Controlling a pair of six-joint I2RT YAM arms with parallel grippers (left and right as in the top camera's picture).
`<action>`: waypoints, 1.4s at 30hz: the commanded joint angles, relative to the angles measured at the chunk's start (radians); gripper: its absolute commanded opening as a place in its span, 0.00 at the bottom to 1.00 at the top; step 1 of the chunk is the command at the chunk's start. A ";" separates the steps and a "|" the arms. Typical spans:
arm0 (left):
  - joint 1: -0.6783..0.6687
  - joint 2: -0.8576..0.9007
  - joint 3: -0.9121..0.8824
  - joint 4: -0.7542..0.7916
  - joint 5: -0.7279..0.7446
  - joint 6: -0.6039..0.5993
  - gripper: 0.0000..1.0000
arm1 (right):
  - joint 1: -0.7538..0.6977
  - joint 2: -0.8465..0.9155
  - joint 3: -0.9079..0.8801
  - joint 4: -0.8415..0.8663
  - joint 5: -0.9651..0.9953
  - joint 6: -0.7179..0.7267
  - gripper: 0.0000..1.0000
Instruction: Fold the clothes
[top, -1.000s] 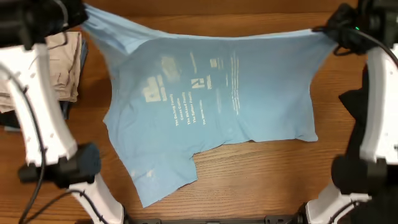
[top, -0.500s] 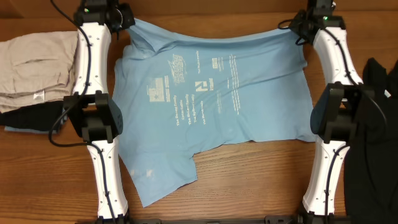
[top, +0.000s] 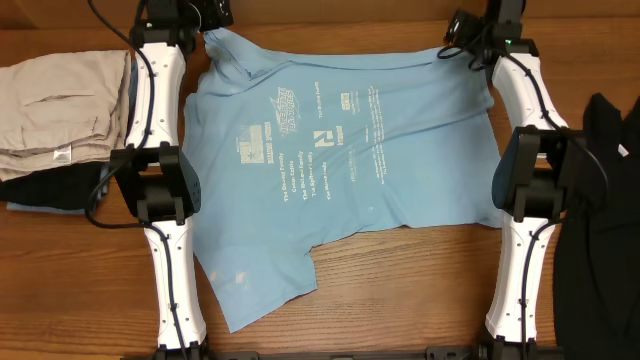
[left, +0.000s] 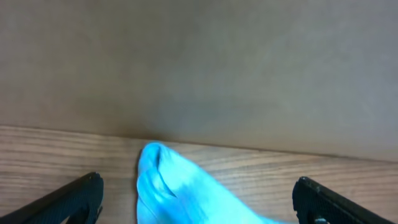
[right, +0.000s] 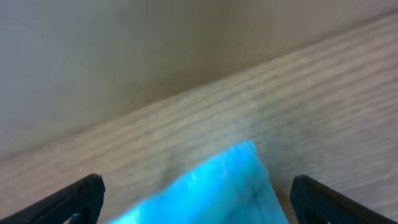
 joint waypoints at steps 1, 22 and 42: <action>0.005 -0.153 0.045 -0.201 0.025 -0.060 0.96 | -0.003 -0.131 0.029 -0.184 -0.064 -0.037 0.93; -0.154 -0.650 0.044 -1.061 -0.217 -0.124 1.00 | -0.009 -0.552 -0.016 -1.181 -0.048 0.142 0.36; -0.153 -0.635 0.030 -1.061 -0.217 -0.123 1.00 | -0.009 -0.588 -0.972 -0.279 -0.062 0.043 0.04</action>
